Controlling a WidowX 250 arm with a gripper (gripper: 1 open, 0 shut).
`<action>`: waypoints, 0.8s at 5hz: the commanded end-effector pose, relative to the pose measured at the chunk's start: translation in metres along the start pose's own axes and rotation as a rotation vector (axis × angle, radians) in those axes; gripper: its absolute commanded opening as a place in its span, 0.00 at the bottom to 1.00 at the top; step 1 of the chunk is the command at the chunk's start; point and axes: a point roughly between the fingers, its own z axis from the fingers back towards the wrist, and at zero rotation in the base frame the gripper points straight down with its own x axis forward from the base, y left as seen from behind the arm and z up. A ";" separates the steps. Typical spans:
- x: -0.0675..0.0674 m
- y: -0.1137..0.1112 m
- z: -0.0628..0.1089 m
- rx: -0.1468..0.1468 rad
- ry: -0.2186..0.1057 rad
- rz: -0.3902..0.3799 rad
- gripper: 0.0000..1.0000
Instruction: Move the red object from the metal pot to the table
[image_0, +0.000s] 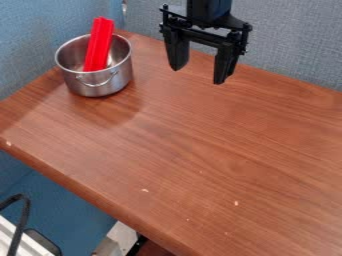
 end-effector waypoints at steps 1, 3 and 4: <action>0.004 0.003 -0.015 -0.003 0.016 0.018 1.00; 0.009 0.038 -0.002 -0.017 -0.021 0.246 1.00; 0.008 0.063 0.010 -0.024 -0.048 0.341 1.00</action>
